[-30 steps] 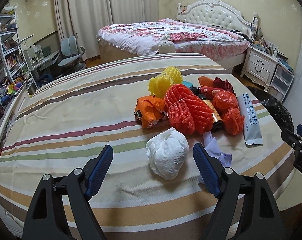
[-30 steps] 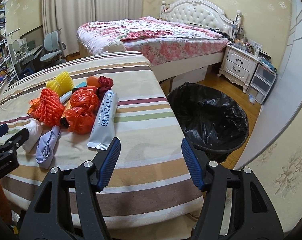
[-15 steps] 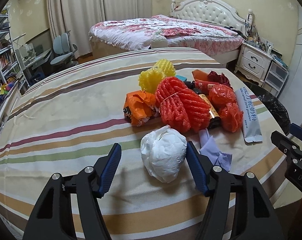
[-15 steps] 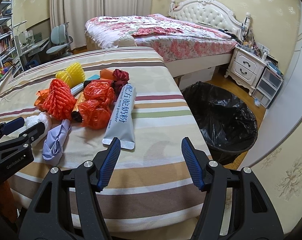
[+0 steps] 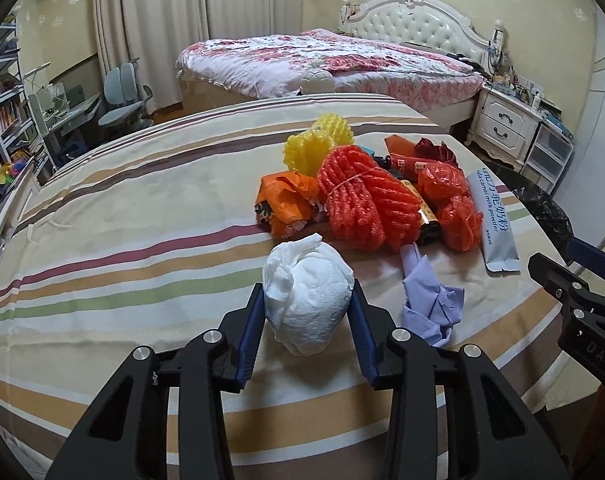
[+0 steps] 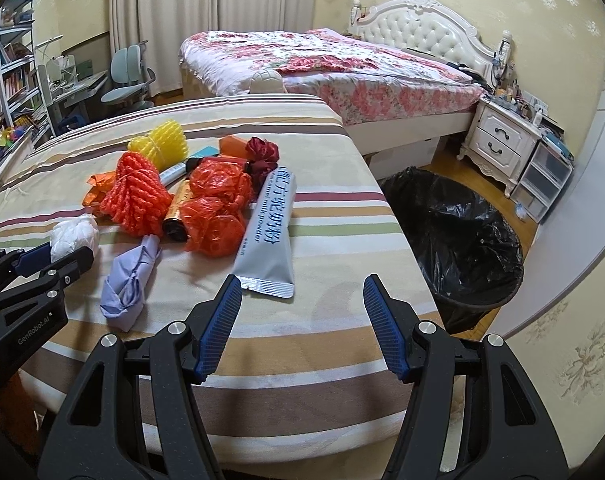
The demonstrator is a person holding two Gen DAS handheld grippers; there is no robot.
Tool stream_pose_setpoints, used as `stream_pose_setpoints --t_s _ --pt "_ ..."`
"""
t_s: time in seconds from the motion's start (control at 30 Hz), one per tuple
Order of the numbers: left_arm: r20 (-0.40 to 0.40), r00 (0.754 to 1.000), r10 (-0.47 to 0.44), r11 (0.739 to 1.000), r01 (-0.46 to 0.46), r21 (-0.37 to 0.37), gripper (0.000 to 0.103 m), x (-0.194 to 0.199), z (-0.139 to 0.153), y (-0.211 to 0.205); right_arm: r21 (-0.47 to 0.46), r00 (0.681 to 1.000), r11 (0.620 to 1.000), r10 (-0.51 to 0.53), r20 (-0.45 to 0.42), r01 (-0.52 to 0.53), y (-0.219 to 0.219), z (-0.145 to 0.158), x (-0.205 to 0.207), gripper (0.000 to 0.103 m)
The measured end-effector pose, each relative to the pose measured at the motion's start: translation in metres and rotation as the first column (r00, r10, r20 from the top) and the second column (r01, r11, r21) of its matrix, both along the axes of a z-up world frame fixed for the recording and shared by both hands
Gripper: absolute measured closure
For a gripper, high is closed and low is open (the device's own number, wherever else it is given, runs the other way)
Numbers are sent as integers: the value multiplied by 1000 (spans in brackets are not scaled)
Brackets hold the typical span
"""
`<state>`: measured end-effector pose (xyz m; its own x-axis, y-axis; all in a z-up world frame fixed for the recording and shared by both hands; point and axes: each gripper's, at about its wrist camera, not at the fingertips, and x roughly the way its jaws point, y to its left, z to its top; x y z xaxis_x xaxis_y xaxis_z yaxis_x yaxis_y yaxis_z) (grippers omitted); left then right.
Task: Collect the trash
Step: 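Grasp the lavender cloth with the right gripper while the left gripper holds the tissue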
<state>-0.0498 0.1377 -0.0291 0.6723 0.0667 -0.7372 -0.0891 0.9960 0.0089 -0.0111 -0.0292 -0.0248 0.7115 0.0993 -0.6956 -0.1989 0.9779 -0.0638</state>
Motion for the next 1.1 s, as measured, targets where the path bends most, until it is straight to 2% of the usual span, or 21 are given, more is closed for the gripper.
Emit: stream_pose_setpoints --t_s 0.43,0.6,0.77,0.83,0.9,0.93,1.1 --pt "58 989 134 990 -137 42 62 -25 15 53 9 988 988 153 -16 -152 67 5 -10 41" --pt "79 983 167 984 -171 55 62 -33 18 67 -21 980 981 194 -45 -195 92 -7 -13 41" --pt "86 979 187 980 -192 58 62 -37 16 77 -45 978 980 190 -85 -195 100 -22 -12 41" --pt "84 978 189 980 -194 50 62 -38 16 79 -19 975 979 199 -95 -202 98 -23 -11 47" --pt "83 978 190 980 -194 44 62 -37 16 80 -5 973 978 207 -97 -209 98 -22 -11 58" --pt "82 979 188 981 -192 40 62 -35 15 79 1 972 977 213 -98 -214 98 -22 -11 66" --pt "87 981 173 984 -176 33 62 -35 17 73 11 974 978 207 -87 -207 92 -19 -16 66"
